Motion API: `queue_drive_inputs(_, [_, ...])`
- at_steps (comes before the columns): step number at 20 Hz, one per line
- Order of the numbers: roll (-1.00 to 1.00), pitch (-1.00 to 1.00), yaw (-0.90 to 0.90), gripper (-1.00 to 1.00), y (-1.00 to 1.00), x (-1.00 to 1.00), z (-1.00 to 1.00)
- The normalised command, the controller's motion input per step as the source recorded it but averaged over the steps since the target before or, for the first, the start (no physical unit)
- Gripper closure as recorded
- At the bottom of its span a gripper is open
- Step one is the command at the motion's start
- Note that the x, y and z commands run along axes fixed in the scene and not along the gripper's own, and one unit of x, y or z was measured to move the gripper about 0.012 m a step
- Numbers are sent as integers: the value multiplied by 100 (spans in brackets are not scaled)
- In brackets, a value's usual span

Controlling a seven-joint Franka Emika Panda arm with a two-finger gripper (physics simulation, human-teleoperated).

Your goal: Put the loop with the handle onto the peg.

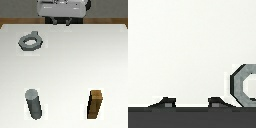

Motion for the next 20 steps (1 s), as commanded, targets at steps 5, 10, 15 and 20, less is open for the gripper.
queue_drive_inputs(5, [0,0,0,-100,0,0,0])
queue_drive_inputs(10, [0,0,0,-100,-20,0,0])
queue_drive_inputs(15, [0,0,0,-100,-100,0,0])
queue_drive_inputs(20, [0,0,0,-100,-100,0,0])
